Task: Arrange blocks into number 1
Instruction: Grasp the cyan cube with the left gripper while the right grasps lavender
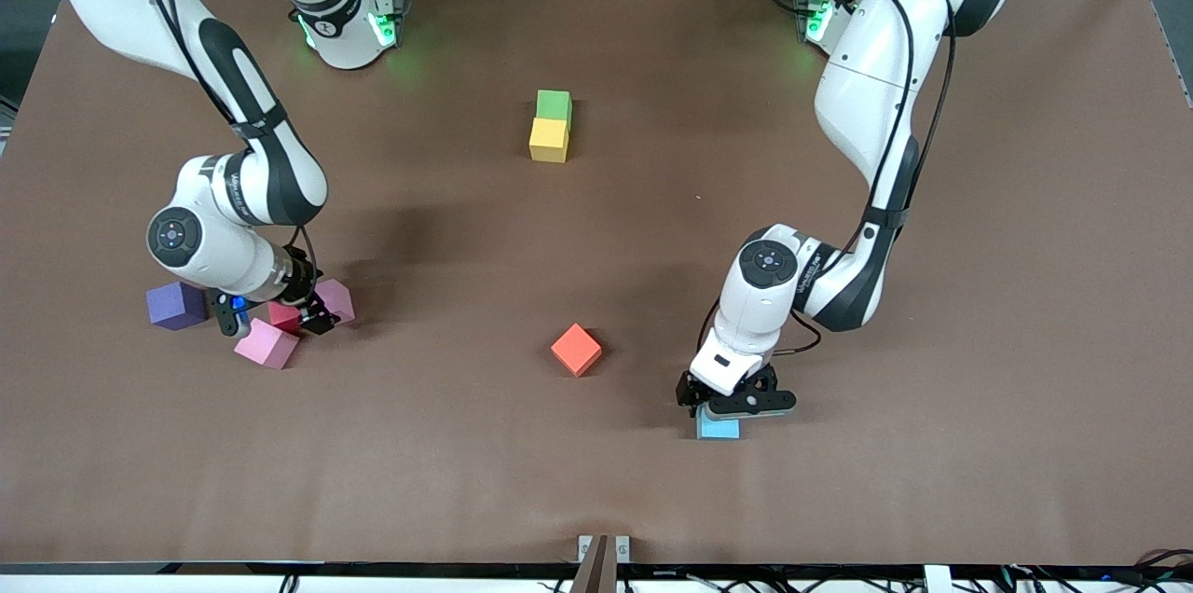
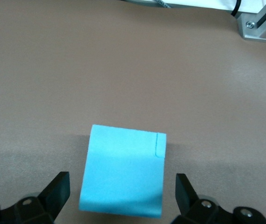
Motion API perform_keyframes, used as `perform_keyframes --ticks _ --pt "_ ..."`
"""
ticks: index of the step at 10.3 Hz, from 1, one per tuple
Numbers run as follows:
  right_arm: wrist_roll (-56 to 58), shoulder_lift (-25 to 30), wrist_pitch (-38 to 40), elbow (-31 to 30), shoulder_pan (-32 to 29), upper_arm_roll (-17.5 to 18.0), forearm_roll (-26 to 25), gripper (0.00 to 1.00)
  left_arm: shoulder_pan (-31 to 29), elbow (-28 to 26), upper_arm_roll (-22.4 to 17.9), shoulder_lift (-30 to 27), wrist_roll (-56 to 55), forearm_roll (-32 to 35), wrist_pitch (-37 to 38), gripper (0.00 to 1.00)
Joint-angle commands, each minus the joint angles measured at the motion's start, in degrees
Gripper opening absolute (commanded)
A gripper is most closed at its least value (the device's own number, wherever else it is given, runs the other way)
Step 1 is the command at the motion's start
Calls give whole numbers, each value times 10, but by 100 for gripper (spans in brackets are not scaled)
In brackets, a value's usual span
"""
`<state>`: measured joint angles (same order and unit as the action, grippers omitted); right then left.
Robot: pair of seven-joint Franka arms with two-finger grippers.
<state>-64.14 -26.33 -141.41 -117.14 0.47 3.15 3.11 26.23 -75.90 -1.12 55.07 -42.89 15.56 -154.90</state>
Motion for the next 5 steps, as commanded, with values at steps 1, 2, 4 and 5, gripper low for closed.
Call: perform_keyframes --ticks 1,2,4,5 --pt "4 -7 -23 -6 -7 7 -7 100 7 17 -11 10 -12 -9 -4 26" --pt "4 -11 -23 -7 -7 7 -7 100 7 17 -11 11 -15 -9 -4 0" --pt "48 -11 -15 -8 -7 6 -13 56 7 15 -10 9 -18 -11 -4 0" --pt "81 -7 0 -7 -7 6 -13 19 8 15 -8 2 -19 -13 -1 0"
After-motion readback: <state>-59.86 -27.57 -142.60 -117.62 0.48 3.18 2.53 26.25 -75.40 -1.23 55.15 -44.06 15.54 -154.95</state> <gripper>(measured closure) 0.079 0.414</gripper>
